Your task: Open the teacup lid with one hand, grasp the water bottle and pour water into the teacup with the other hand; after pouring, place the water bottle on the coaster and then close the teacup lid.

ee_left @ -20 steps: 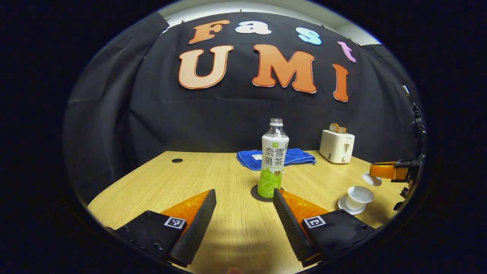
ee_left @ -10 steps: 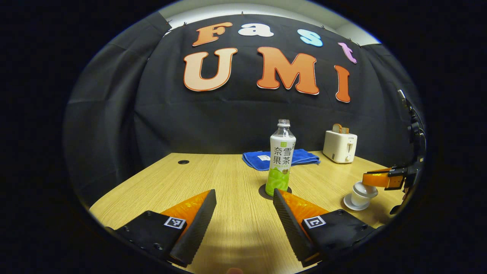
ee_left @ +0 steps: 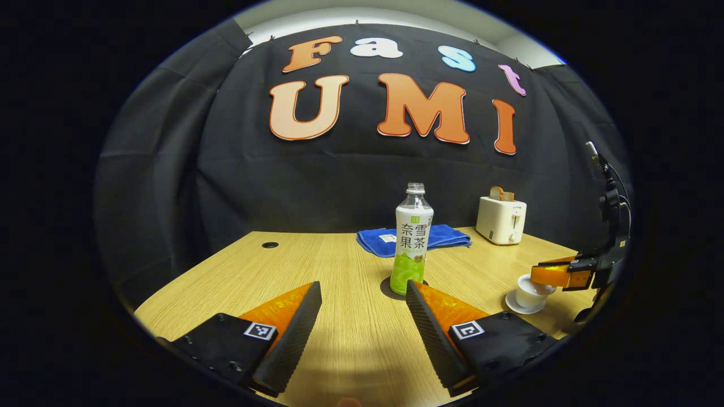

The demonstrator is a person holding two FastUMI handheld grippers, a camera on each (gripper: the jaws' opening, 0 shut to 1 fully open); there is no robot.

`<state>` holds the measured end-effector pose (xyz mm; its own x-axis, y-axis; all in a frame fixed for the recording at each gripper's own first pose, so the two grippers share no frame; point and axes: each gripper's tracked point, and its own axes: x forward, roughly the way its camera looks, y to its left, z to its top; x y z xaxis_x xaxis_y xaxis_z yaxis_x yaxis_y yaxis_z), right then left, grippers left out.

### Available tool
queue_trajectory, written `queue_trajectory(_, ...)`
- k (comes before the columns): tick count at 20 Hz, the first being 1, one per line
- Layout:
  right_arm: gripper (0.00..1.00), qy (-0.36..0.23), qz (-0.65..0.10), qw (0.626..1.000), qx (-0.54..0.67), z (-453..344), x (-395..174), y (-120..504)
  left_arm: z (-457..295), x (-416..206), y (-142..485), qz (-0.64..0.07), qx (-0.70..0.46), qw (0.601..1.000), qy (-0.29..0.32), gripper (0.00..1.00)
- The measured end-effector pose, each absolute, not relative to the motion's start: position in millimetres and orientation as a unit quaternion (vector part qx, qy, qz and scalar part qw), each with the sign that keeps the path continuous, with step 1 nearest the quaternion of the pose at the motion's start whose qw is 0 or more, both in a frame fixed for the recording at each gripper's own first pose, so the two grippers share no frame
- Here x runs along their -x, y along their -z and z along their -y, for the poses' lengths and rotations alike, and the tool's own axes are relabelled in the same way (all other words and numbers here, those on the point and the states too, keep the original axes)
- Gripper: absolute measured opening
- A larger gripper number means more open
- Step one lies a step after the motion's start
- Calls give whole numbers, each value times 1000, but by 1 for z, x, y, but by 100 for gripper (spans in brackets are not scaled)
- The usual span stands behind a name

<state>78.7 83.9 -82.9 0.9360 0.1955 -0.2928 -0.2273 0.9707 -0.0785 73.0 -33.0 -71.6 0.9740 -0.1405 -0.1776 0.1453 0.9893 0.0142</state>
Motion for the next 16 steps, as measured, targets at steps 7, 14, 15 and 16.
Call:
queue_trajectory(7,32,-116,-144,981,51,-85,-77,83,34,-71,68,-87,-16,994,71,94)
queue_trajectory(14,66,-100,-126,985,59,-78,-73,71,36,-68,65,-86,-6,994,70,96)
queue_trajectory(15,72,-97,-121,986,56,-76,-71,66,36,-67,63,-85,-6,994,70,99)
queue_trajectory(16,76,-93,-115,988,52,-74,-68,61,35,-67,60,-83,-6,994,66,96)
